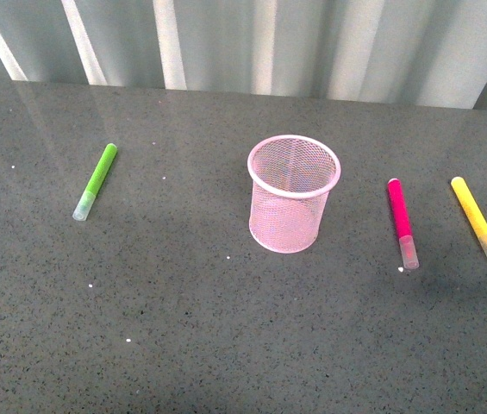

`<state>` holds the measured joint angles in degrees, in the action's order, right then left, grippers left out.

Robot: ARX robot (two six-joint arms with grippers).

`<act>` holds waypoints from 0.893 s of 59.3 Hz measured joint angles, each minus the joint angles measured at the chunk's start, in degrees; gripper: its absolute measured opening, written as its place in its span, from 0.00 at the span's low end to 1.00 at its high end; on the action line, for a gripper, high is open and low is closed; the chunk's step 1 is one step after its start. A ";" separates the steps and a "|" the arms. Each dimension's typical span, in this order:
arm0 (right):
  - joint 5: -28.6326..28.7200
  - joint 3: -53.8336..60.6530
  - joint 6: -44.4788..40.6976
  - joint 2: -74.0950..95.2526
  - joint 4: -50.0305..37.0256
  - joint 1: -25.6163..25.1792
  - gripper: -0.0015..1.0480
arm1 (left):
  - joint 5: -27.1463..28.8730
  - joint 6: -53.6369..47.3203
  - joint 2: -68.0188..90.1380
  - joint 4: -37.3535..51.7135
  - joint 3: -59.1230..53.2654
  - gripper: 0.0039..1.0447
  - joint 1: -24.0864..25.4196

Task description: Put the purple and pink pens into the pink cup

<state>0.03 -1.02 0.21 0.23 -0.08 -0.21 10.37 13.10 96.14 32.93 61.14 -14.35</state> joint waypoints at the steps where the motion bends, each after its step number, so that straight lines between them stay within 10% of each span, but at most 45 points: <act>1: 0.00 0.00 0.00 0.00 0.00 0.00 0.93 | 0.76 1.97 -1.20 2.49 -1.44 0.12 -0.50; 28: -0.02 0.00 0.00 0.00 0.00 0.00 0.93 | 6.29 13.33 8.09 25.18 -11.39 0.12 -20.72; 53: -0.02 0.00 0.00 0.00 0.00 0.00 0.93 | 11.63 12.26 23.02 31.26 -4.85 0.12 -22.43</act>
<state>0.01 -1.02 0.21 0.23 -0.08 -0.21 22.00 25.36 119.15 64.18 56.29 -36.77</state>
